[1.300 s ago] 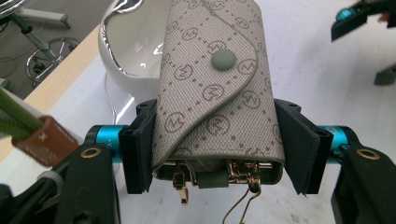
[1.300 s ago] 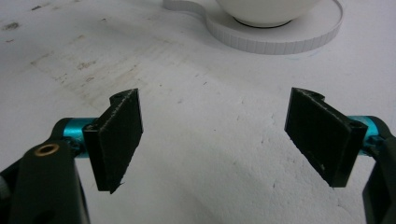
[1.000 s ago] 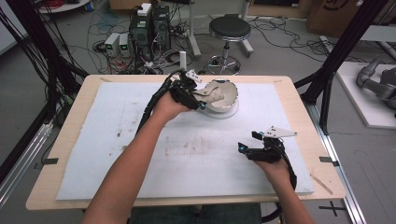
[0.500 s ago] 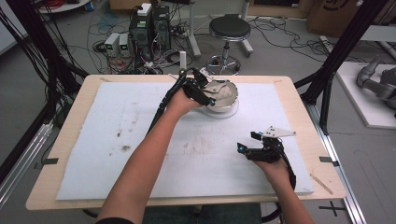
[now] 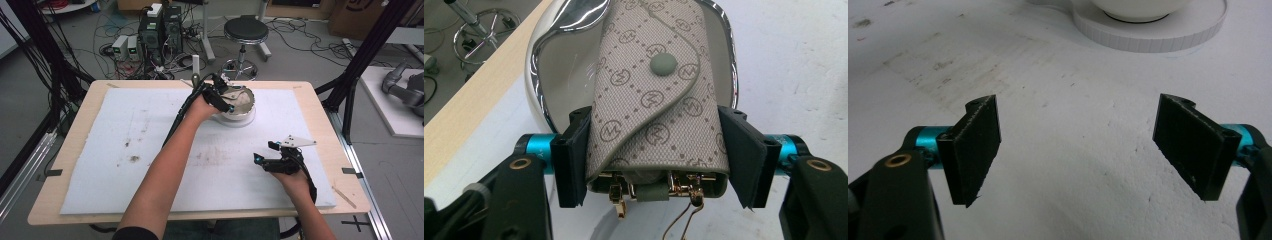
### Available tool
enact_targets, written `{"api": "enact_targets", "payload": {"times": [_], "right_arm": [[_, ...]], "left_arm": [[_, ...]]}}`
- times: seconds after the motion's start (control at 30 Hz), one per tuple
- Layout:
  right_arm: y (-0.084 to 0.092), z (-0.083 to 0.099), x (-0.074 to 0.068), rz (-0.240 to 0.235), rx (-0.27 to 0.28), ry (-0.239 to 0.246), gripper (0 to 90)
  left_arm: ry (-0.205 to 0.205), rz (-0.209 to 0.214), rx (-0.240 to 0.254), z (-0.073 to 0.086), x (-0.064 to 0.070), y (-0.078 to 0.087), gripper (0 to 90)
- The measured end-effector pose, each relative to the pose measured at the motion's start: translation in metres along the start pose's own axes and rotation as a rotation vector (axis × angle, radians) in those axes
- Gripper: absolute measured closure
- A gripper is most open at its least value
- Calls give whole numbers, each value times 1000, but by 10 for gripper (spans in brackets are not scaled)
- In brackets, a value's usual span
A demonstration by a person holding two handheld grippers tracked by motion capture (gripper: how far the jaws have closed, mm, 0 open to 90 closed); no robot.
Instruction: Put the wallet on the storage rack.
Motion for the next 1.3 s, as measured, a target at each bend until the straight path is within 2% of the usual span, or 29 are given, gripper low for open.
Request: {"api": "enact_targets", "payload": {"times": [0.13,0.33,0.47,0.57,0.8,1.03,1.3], "right_arm": [[0,0,0,0,-1,1,196],[0,0,0,0,-4,1,196],[0,0,0,1,-1,0,196],[0,0,1,-2,-2,-1,197],[0,0,0,-2,2,-1,196],[0,1,0,0,-3,-1,197],[0,0,-6,0,-5,11,196]], "left_arm": [[1,-18,-12,-2,-1,-2,349],[11,-42,24,-5,0,-4,325],[1,-56,38,-6,2,-6,317],[-9,-80,50,-8,2,-4,260],[-4,-50,94,-11,2,10,230],[-17,-28,123,-10,8,32,223],[4,-7,191,2,8,58,223]]}}
Point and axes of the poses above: each handheld gripper's, and its own axes: y roughly backward along the jaws, z roughly out of its underside, x roughly to its right, the point moved 5 cm from there along -y, roughly forward along the jaws
